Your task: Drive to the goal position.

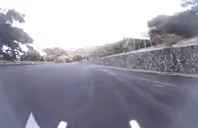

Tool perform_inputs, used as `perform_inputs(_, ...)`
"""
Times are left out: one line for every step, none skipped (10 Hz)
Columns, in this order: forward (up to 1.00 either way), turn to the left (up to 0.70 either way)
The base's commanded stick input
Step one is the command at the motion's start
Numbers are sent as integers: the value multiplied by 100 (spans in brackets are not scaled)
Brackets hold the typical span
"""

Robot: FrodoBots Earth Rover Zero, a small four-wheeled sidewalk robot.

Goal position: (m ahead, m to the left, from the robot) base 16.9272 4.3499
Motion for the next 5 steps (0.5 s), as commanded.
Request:
perform_inputs(70, 0)
perform_inputs(70, 0)
perform_inputs(70, 0)
perform_inputs(70, 0)
perform_inputs(70, 0)
